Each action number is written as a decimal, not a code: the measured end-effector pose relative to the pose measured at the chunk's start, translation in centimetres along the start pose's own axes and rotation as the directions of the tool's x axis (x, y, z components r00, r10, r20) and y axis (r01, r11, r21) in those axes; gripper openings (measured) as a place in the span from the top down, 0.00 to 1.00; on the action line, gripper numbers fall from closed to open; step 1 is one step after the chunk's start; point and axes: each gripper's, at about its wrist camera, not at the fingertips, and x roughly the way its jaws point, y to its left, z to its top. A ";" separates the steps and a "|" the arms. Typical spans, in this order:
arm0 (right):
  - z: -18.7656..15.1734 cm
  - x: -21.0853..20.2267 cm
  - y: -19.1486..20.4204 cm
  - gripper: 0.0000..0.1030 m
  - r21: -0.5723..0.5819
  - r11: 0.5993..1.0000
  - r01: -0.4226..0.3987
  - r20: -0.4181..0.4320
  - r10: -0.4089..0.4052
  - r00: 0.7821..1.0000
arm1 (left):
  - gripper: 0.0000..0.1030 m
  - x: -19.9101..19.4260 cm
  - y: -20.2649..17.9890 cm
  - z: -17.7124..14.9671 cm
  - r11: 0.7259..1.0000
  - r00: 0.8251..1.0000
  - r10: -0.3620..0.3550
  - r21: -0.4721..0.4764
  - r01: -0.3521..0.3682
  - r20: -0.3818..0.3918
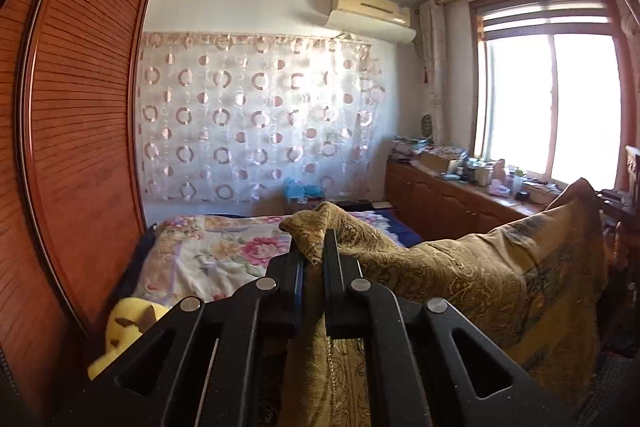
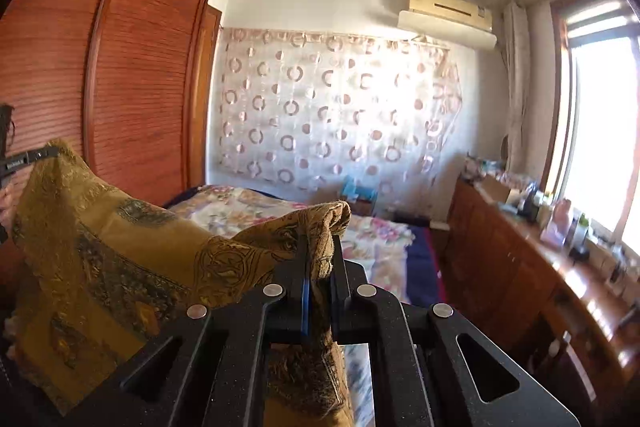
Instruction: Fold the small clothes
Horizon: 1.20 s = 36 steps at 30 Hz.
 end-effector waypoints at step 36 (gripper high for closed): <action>-13.6 16.9 -3.3 0.41 0.164 0.986 0.038 -0.551 0.059 0.833 | 0.26 7.6 2.4 -23.3 1.000 0.831 0.018 0.026 -0.004 -0.556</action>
